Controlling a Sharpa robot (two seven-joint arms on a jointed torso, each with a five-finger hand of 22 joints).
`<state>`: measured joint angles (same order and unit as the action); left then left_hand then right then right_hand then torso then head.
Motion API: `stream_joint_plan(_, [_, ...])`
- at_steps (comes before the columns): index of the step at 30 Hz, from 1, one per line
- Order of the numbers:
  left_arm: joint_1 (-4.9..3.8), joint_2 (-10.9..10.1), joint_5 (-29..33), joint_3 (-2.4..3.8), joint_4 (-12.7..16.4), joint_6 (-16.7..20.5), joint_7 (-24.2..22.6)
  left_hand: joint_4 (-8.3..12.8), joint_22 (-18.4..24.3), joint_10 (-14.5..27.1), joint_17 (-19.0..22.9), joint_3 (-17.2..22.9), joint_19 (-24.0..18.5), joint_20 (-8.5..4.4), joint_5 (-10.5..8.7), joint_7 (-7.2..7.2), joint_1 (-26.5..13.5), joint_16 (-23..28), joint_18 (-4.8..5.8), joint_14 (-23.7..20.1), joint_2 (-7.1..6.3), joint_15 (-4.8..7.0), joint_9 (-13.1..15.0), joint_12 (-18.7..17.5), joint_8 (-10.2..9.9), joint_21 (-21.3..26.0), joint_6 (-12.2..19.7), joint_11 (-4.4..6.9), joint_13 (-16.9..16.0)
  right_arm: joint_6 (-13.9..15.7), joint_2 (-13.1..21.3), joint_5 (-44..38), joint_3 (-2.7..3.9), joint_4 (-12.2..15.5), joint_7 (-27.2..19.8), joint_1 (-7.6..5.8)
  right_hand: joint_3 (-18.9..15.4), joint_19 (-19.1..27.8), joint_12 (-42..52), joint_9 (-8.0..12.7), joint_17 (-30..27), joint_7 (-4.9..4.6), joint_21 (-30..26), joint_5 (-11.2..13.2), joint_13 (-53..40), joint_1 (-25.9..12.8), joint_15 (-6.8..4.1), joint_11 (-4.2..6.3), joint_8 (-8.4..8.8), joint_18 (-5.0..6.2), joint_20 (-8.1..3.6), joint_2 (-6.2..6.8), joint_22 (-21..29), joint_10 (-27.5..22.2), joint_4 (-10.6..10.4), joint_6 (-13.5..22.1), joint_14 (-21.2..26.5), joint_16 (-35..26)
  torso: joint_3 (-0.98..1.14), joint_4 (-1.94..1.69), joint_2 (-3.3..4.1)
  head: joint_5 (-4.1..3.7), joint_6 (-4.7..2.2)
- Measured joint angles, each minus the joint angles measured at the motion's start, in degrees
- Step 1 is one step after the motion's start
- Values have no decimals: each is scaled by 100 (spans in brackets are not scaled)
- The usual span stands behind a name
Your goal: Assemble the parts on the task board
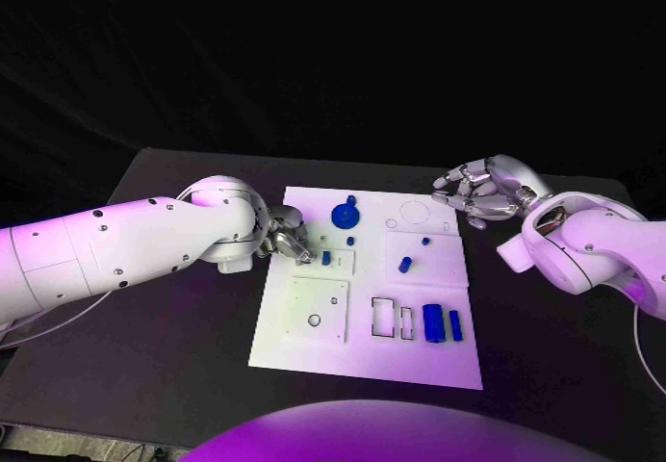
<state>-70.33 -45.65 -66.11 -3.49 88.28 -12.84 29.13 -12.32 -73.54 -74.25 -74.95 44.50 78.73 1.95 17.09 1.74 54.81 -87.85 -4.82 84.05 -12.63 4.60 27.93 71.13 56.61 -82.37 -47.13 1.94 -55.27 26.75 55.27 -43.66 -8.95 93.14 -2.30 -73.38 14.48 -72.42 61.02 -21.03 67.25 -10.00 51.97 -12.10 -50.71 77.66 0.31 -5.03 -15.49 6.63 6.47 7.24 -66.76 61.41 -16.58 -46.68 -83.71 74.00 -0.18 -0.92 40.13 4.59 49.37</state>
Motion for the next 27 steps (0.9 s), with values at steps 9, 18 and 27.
stream_joint_plan(9, [0,-5,2,0,-2,-49,1,16,-2,-21,0,-16,0,0,0,0,47,0,0,0,46,0,-8,4,0,0,0,21,-18,1,2,0,0,2,-1,0,0,0,0,0,0,0,0,0,0,0,0,0,0,0,0,0,0,0,0,0,0,0,-2,-1,-1,2,2])
stream_joint_plan(18, [-1,-7,3,2,-1,-58,1,-80,-2,-41,1,-213,0,0,0,3,25,0,0,0,29,0,-41,4,-1,0,-3,0,-17,3,2,0,0,2,-2,0,0,0,0,0,0,0,0,0,0,0,0,0,0,0,0,0,0,0,0,0,0,0,-2,0,-1,2,3])
stream_joint_plan(27, [1,-10,9,0,-10,-58,0,-419,-1,-41,1,-1062,0,0,0,21,-53,2,0,0,-8,-1,-151,4,-1,0,-21,0,25,8,8,0,0,4,-5,0,0,0,0,0,0,20,-29,0,14,0,0,0,-23,0,0,0,14,0,0,20,0,-34,-2,1,-1,3,-2])
